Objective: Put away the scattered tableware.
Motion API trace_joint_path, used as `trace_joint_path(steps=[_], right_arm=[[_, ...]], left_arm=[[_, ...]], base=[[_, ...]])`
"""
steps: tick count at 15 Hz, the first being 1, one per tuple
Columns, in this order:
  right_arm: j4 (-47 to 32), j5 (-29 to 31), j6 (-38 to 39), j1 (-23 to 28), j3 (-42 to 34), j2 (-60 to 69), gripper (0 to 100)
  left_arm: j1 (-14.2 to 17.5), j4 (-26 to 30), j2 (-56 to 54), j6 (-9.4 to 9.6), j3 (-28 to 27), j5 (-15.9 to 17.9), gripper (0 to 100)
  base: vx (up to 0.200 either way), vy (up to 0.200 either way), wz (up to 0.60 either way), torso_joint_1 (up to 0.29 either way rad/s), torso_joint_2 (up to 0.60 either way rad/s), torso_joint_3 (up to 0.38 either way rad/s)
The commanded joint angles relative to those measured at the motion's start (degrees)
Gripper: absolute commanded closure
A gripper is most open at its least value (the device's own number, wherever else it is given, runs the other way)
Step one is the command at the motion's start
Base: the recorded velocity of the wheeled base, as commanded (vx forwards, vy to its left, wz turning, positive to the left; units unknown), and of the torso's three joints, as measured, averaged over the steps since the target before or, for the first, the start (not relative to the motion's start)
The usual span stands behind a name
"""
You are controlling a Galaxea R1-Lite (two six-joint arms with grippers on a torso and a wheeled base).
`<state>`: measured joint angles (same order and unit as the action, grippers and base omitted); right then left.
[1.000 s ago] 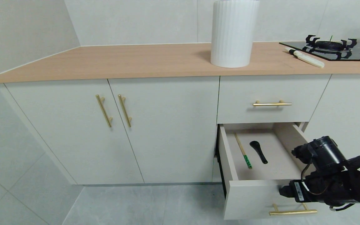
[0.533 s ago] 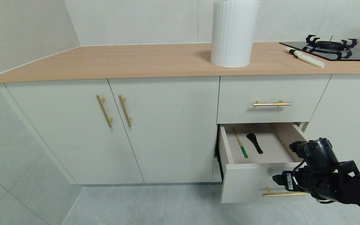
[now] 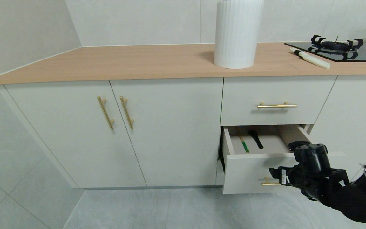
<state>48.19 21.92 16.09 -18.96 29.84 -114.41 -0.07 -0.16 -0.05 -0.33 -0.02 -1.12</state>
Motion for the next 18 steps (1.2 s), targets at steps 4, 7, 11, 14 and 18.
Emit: trace_joint_path(steps=[4, 7, 11, 14, 18], right_arm=[[8.6, 0.0, -0.6, 0.1, 1.5, -5.1, 0], [8.8, 0.0, -0.5, 0.1, 3.5, -6.4, 0], [9.4, 0.0, -0.4, 0.3, 5.1, -8.7, 0], [16.4, 0.1, -0.5, 0.7, 5.3, -11.8, 0], [24.7, 0.1, -1.2, 1.4, 5.6, -15.8, 0]], left_arm=[[0.0, 0.0, 0.0, -0.11, 0.0, -0.1, 0], [0.0, 0.0, 0.0, -0.02, 0.0, -0.1, 0], [0.0, 0.0, 0.0, -0.02, 0.0, 0.0, 0], [0.0, 0.0, 0.0, -0.02, 0.0, 0.0, 0], [0.0, 0.0, 0.0, -0.02, 0.0, 0.0, 0]], base=[[0.0, 0.0, 0.0, 0.0, 0.0, 0.0], [0.0, 0.0, 0.0, 0.0, 0.0, 0.0], [0.0, 0.0, 0.0, 0.0, 0.0, 0.0], [0.0, 0.0, 0.0, 0.0, 0.0, 0.0], [0.0, 0.0, 0.0, 0.0, 0.0, 0.0]])
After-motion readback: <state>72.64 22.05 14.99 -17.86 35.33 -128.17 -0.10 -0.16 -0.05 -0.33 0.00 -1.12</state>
